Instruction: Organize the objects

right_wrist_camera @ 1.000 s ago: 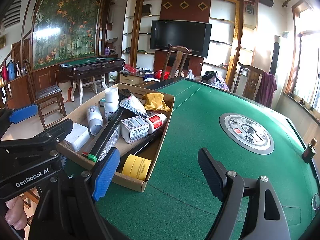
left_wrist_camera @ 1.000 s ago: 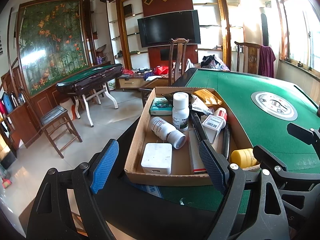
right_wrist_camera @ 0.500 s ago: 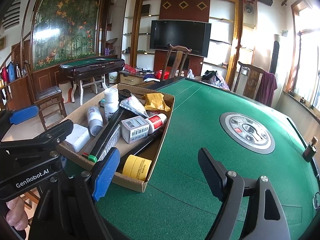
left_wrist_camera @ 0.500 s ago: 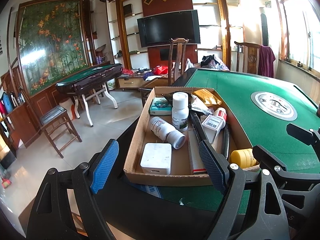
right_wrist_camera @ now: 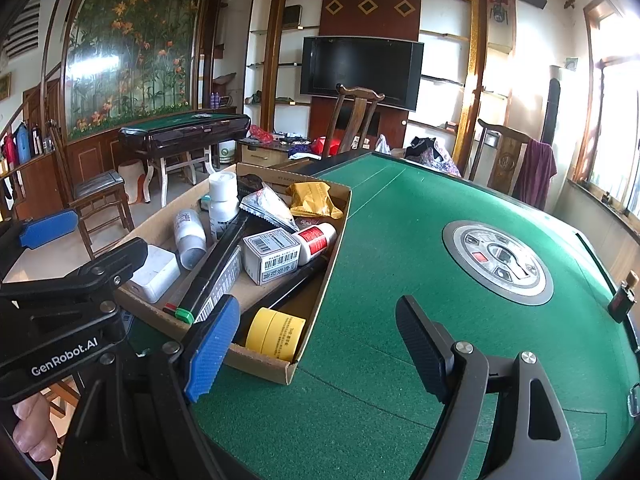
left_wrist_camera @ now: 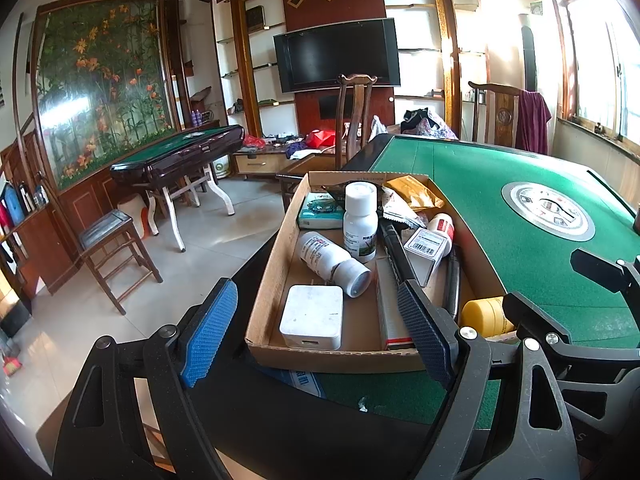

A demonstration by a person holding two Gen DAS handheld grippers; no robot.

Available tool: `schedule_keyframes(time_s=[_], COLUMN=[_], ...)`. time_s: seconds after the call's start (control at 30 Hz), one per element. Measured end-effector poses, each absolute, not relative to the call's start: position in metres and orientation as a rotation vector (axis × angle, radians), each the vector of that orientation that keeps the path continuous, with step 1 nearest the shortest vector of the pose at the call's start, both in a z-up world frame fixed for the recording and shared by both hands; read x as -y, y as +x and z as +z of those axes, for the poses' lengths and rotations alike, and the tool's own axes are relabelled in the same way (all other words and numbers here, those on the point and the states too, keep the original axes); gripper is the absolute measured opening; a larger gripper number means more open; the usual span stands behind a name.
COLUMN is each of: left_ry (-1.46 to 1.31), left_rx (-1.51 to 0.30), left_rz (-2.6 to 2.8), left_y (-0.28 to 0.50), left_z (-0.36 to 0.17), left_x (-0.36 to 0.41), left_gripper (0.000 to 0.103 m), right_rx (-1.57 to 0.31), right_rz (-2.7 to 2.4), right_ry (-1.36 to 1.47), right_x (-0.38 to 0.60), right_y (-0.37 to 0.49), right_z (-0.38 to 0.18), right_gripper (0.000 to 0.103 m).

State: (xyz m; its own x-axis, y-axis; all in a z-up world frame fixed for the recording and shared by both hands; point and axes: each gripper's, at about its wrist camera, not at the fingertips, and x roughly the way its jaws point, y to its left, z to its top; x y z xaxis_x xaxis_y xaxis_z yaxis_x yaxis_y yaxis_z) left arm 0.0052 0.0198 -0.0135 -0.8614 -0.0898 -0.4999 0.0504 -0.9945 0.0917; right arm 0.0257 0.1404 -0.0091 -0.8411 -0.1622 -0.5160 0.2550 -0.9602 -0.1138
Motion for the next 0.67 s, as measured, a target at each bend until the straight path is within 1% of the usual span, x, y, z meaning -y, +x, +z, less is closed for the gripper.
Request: schedule_keyframes(time_s=[0.33,0.67], left_ry=[0.853,0.814], left_rx=[0.09,0.102], left_rz=[-2.947,-2.945], left_y=[0.0015,0.0056], left_z=[-0.0168,-0.0159], left_x=[-0.0166,-0.0165], left_gripper=[0.084,0.083], right_rx=[-0.254,-0.251], right_rz=[-2.811,-2.811], right_ry=[0.761,0.763], right_x=[-0.138,-0.1378], right_y=[0.0267,0.027], right_z=[-0.0103,-0.0106], right_gripper=[0.081,0.081])
